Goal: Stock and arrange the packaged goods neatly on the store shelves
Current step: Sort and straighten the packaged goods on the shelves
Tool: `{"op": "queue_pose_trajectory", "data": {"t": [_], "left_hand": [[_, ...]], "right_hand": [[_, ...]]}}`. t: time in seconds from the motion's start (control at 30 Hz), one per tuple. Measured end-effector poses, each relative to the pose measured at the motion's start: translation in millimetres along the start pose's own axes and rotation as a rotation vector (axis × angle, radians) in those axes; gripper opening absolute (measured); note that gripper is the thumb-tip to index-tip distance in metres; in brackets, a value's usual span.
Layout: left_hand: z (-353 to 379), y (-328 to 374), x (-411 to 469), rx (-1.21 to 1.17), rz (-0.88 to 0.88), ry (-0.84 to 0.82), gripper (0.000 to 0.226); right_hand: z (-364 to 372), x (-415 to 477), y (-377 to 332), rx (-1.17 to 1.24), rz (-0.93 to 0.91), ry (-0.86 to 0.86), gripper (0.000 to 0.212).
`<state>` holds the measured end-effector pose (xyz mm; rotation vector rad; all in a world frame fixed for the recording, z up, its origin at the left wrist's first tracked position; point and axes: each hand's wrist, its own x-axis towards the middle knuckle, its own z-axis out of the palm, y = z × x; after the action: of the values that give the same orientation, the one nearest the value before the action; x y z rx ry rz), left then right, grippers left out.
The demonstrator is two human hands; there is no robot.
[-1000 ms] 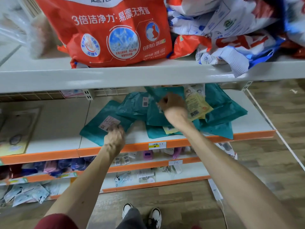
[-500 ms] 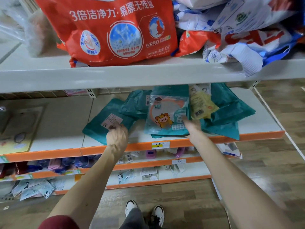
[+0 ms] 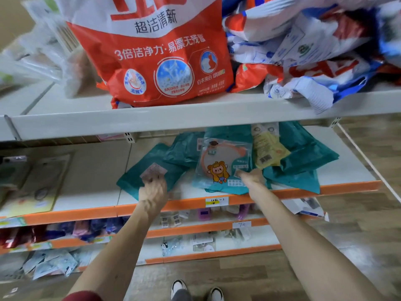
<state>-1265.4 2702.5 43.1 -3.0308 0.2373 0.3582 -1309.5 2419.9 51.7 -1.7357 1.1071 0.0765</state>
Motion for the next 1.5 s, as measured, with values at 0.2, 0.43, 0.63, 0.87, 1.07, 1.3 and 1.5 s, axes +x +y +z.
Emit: {"op": "queue_pose_trajectory", "data": {"t": [0.2,0.43,0.63,0.87,1.07,1.3,1.5], "left_hand": [[-1.6,0.4,3.5,0.273,0.119,0.032,0.036],[-56.5,-29.4,8.5,0.226,0.173,0.325,0.031],[-91.8,-83.8,60.6,-0.205,0.108,0.461,0.032],[-112.8,-42.9,39.6,-0.936,-0.051,0.184,0.022],[-26.3,-43.9,23.1,-1.21,-0.375,0.024,0.032],[-12.3,-73.1,52.6,-1.351,-0.422,-0.214,0.022],[-30.3,-76.7,56.4,-1.43,-0.333,-0.275,0.009]], "right_hand": [[4.9,-0.5,2.2,-0.048,0.007,0.035,0.046],[5.0,3.8,-7.9,-0.054,-0.012,0.021,0.047],[10.3,3.2,-17.5,-0.066,-0.047,0.023,0.023],[9.6,7.3,-16.2,0.026,-0.008,-0.016,0.021],[6.9,19.6,-22.1,0.141,-0.026,-0.019,0.07],[19.5,13.3,-22.8,0.192,0.033,-0.016,0.018],[24.9,-5.4,-21.2,0.271,0.085,0.027,0.02]]}}
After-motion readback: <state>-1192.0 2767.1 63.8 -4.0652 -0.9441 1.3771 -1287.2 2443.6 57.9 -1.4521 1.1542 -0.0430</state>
